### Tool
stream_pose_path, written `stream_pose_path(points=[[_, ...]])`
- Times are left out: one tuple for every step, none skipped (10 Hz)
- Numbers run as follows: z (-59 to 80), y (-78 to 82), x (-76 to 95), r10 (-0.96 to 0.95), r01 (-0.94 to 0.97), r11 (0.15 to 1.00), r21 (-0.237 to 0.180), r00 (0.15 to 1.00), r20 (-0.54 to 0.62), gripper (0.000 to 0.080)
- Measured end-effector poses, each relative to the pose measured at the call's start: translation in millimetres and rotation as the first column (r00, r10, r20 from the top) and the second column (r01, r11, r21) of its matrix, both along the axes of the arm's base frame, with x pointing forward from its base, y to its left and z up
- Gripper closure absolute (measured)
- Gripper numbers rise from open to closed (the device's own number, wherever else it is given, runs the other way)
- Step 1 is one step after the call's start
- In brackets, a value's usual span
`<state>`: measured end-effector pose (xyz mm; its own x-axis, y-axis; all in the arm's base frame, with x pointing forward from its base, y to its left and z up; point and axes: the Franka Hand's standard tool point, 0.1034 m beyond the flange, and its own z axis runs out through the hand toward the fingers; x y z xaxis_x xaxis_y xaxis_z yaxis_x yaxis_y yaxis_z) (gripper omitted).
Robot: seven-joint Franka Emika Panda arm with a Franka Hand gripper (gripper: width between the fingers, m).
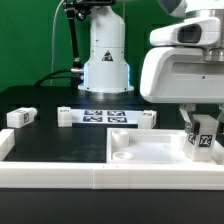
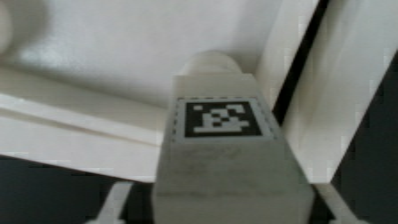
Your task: Assemble one leg
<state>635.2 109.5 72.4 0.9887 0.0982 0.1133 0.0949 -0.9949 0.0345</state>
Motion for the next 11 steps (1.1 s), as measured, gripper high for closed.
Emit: stream_pose_path(points=[[-0.4, -1.9, 0.4, -0.099, 0.099, 0.995, 0.017, 0.995, 0.000, 0.0509], [-0.5, -3.3, 0.8, -0.221, 0.221, 0.975, 0.035, 0.975, 0.001, 0.0509], [-0.5, -3.2, 0.9, -0.313, 0.312, 0.949, 0.046, 0.950, 0.003, 0.0509], [-0.5, -2.2, 0.2, -0.415, 0.414, 0.908, 0.060, 0.910, -0.002, 0.0508], [-0.6, -0.7, -0.8, -0.551, 0.550, 0.832, 0.077, 0.835, -0.009, 0.0508], [-0.5, 1.3, -1.8, -0.637, 0.636, 0.767, 0.085, 0.771, -0.016, 0.0508], [-0.5, 5.3, -5.6, -0.700, 0.701, 0.710, 0.070, 0.713, -0.038, 0.0508], [-0.8, 5.2, -7.1, -0.768, 0.769, 0.636, 0.068, 0.639, -0.050, 0.0508], [-1.0, 4.5, -7.1, -0.812, 0.814, 0.577, 0.075, 0.581, -0.052, 0.0508], [-0.8, 3.8, -6.5, -0.850, 0.850, 0.520, 0.082, 0.525, -0.053, 0.0508], [-0.8, 3.5, -6.4, -0.870, 0.870, 0.486, 0.084, 0.491, -0.055, 0.0508]])
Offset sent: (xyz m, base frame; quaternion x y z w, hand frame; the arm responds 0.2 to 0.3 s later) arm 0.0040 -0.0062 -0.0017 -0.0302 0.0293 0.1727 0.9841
